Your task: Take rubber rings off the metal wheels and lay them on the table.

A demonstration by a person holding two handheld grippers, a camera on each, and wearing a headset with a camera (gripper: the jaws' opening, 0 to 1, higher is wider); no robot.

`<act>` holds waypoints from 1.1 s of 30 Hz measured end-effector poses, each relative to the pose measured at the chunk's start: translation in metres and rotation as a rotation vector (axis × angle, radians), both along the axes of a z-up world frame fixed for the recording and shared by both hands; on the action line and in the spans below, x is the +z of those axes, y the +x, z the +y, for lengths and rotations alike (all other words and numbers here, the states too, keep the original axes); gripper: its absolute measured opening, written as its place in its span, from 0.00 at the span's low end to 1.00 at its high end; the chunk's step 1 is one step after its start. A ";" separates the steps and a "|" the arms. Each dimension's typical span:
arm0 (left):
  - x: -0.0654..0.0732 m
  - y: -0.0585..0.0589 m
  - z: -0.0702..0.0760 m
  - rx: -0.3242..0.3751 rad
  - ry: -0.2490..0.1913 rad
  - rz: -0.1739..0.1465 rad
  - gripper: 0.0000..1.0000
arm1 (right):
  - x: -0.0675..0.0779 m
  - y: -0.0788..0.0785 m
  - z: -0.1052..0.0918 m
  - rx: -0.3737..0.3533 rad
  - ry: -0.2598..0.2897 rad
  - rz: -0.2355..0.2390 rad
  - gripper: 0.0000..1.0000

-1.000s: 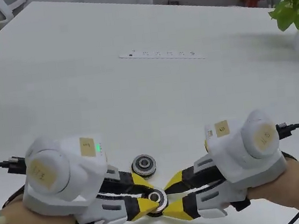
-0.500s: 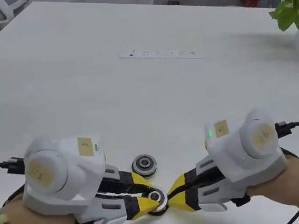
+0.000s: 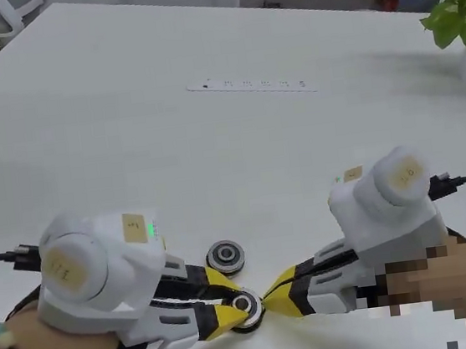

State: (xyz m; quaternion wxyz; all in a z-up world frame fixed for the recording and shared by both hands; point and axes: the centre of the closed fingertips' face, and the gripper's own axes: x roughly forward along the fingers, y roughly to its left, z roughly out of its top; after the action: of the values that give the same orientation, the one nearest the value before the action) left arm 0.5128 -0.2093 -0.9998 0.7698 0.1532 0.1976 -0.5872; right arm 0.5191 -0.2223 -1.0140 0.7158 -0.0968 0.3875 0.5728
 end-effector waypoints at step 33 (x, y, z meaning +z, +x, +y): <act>-0.001 0.001 0.001 -0.014 -0.007 -0.011 0.13 | 0.015 -0.004 0.014 -0.159 0.075 0.206 0.00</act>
State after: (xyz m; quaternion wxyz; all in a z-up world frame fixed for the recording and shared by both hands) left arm 0.5136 -0.2082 -1.0006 0.7673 0.1552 0.1903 -0.5925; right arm 0.5148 -0.2087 -0.9991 0.7184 0.0204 0.4439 0.5351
